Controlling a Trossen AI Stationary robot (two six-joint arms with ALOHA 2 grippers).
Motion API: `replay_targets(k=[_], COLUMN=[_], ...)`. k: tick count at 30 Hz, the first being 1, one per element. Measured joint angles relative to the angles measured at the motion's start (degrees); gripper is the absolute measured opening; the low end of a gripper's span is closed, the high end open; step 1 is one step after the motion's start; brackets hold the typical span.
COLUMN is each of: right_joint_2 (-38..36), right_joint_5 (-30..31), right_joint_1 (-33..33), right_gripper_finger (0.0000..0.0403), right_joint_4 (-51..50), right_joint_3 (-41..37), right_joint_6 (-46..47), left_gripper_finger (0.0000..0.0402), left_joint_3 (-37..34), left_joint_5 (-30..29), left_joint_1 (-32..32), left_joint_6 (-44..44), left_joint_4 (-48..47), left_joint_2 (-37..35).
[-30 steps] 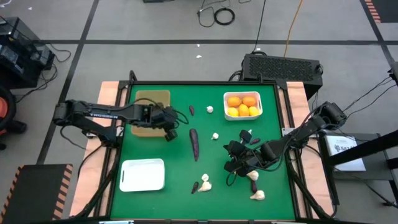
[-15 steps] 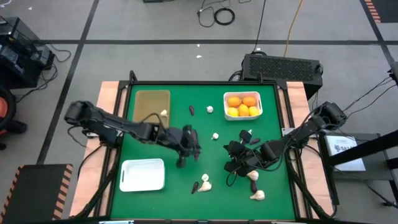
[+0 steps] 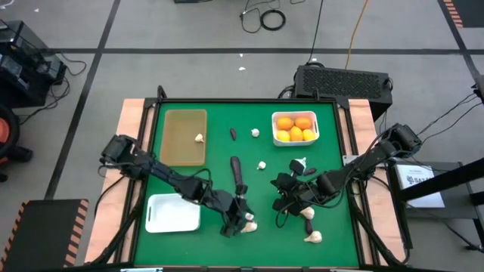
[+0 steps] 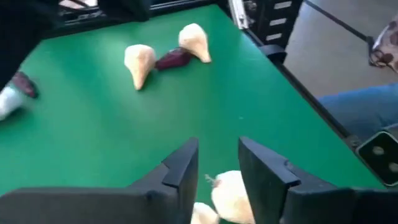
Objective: Sort produce into baskets
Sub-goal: Put the white garlic into the orange bin
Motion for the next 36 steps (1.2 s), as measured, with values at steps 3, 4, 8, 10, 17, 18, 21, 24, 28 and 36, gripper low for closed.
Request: replay_targets(k=[3, 4, 8, 10, 17, 18, 21, 24, 28, 36], right_joint_2=[0.0, 0.0, 0.0, 0.0, 0.0, 0.0, 0.0, 0.0, 0.0, 0.0], right_joint_5=[-1.78, -2.58, -4.14, -4.2, -4.15, -4.09, -4.11, -4.09, -4.09, -4.09], right_joint_1=[0.0, 0.0, 0.11, 0.11, 0.11, 0.11, 0.11, 0.11, 0.11, 0.11], right_gripper_finger=[0.0, 0.0, 0.0, 0.0, 0.0, 0.0, 0.0, 0.0, 0.0, 0.0], right_joint_4=[0.29, 0.17, 0.28, 0.37, 0.46, 0.55, 0.59, 0.64, 0.69, 0.82], right_joint_3=[0.0, 0.0, 0.0, 0.0, 0.02, 0.02, 0.02, 0.02, 0.02, 0.02], right_joint_6=[0.66, 1.1, 1.47, 1.51, 1.11, 1.09, 1.09, 1.08, 1.07, 1.31], left_gripper_finger=[0.0158, 0.0169, 0.0204, 0.0209, 0.0211, 0.0211, 0.0211, 0.021, 0.021, 0.0209], left_joint_3=[0.04, 0.07, 0.07, 0.04, 0.02, 0.02, 0.02, 0.02, 0.02, 0.02], left_joint_5=[-2.31, -3.26, -3.69, -3.74, -3.48, -3.49, -3.07, -1.92, -0.23, 2.0], left_joint_1=[0.16, 0.27, 0.91, 1.1, 1.42, 1.46, 1.74, 2.19, 2.47, 2.91], left_joint_6=[0.09, 0.1, -0.35, -0.43, -0.52, -0.97, -2.83, -4.68, -5.01, -7.8], left_joint_4=[-0.64, -1.65, -3.16, -2.11, 1.33, 1.57, 1.62, 1.42, 0.67, -1.69], left_joint_2=[0.0, 0.0, 1.21, 2.44, 6.58, 7.09, 7.87, 8.39, 8.39, 8.75])
